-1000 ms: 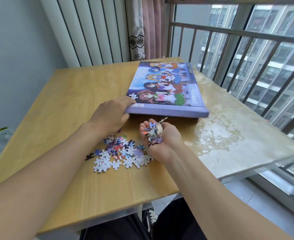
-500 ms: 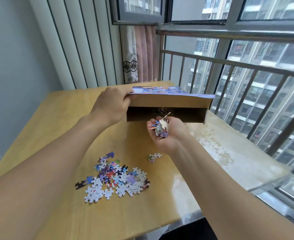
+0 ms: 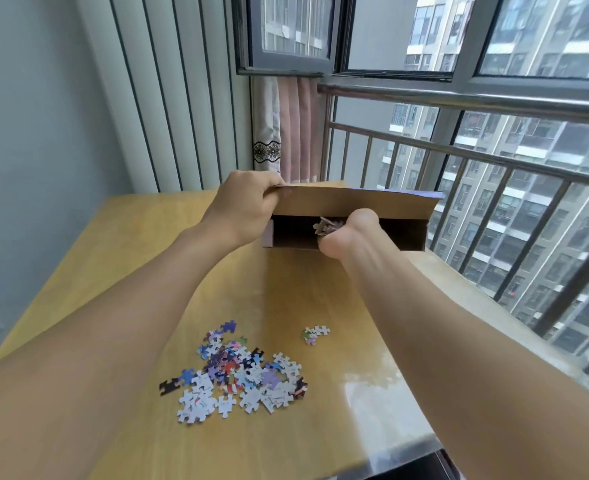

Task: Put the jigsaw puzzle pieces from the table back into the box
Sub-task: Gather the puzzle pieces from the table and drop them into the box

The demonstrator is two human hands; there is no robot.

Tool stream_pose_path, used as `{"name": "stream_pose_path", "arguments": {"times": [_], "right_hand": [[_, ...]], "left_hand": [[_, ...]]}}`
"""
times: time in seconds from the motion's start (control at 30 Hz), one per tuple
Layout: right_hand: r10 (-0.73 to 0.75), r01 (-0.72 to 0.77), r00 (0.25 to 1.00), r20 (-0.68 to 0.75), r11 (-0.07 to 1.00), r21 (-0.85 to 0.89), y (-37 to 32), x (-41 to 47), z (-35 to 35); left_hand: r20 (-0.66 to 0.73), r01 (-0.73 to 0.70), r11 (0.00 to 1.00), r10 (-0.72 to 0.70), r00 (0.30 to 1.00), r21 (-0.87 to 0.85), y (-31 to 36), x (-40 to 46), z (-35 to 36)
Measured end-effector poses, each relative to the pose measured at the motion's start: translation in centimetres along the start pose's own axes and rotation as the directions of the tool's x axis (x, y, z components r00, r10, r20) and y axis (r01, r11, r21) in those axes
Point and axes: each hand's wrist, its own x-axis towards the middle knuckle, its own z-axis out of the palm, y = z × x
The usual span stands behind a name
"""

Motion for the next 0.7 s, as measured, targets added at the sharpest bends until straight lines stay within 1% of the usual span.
{"name": "stream_pose_path", "arguments": {"times": [0.03,0.1,0.17,0.27,0.3,0.33,0.37,0.4,0.47,0.5,0.53,0.57,0.6,0.63,0.67,0.7], "right_hand": [[-0.012,0.013,1.000,-0.024,0.999,0.039,-0.4,0.2,0.6],[-0.035,0.037,0.999,-0.024,0.997,0.072,-1.4,0.1,2.3],[-0.044,0.045,0.999,-0.014,0.998,0.032,-2.2,-0.6,4.1],[-0.095,0.100,0.994,0.045,0.988,-0.121,-3.1,-1.7,5.1],[-0.116,0.130,0.990,0.082,0.972,-0.196,-3.4,-2.2,5.1],[-0.139,0.174,0.982,0.130,0.929,-0.327,-3.9,-2.1,5.0],[-0.157,0.231,0.969,0.189,0.846,-0.480,-4.2,-2.1,4.9],[-0.179,0.302,0.950,0.257,0.743,-0.597,-4.5,-1.6,4.5],[-0.247,0.442,0.897,0.366,0.494,-0.749,-4.7,-1.0,3.5],[-0.285,0.488,0.870,0.402,0.383,-0.784,-4.8,-0.7,2.7],[-0.315,0.526,0.840,0.441,0.275,-0.805,-5.0,-0.4,2.1],[-0.312,0.564,0.808,0.500,0.164,-0.809,-5.3,-0.5,1.6],[-0.290,0.608,0.764,0.577,0.024,-0.794,-5.7,-0.5,1.3],[-0.250,0.647,0.711,0.658,-0.137,-0.750,-6.2,-0.6,1.0],[-0.188,0.680,0.645,0.740,-0.300,-0.669,-6.8,-0.5,0.9],[-0.120,0.695,0.590,0.798,-0.427,-0.578,-7.2,-0.5,0.8]], "left_hand": [[0.003,0.009,1.000,-0.009,1.000,-0.021,0.3,0.4,-0.1],[-0.004,0.033,0.998,-0.033,0.999,-0.058,0.9,1.5,-0.8],[-0.047,0.053,0.997,-0.055,0.997,-0.053,1.3,2.9,-1.9],[-0.112,0.053,0.998,-0.056,0.992,-0.024,1.3,4.1,-3.1],[-0.123,0.053,0.998,-0.055,0.991,-0.019,1.1,4.2,-3.3],[-0.131,0.051,0.999,-0.052,0.990,-0.018,1.0,4.3,-3.4],[-0.139,0.044,0.999,-0.045,0.989,-0.014,0.8,4.3,-3.4],[-0.153,0.036,0.999,-0.037,0.988,-0.009,0.6,4.4,-3.4],[-0.186,0.019,1.000,-0.017,0.982,0.008,0.6,4.5,-3.4],[-0.194,0.010,1.000,-0.009,0.981,0.008,0.7,4.7,-3.4],[-0.195,0.003,1.000,-0.003,0.981,0.001,0.7,4.9,-3.4],[-0.193,-0.002,1.000,0.000,0.981,-0.007,0.7,5.0,-3.4],[-0.190,-0.003,1.000,0.000,0.982,-0.014,0.8,5.2,-3.4],[-0.187,-0.001,1.000,-0.002,0.982,-0.018,0.9,5.3,-3.3],[-0.187,0.002,1.000,-0.006,0.982,-0.022,1.0,5.6,-3.3],[-0.187,0.004,1.000,-0.010,0.982,-0.030,1.0,5.8,-3.3]]}}
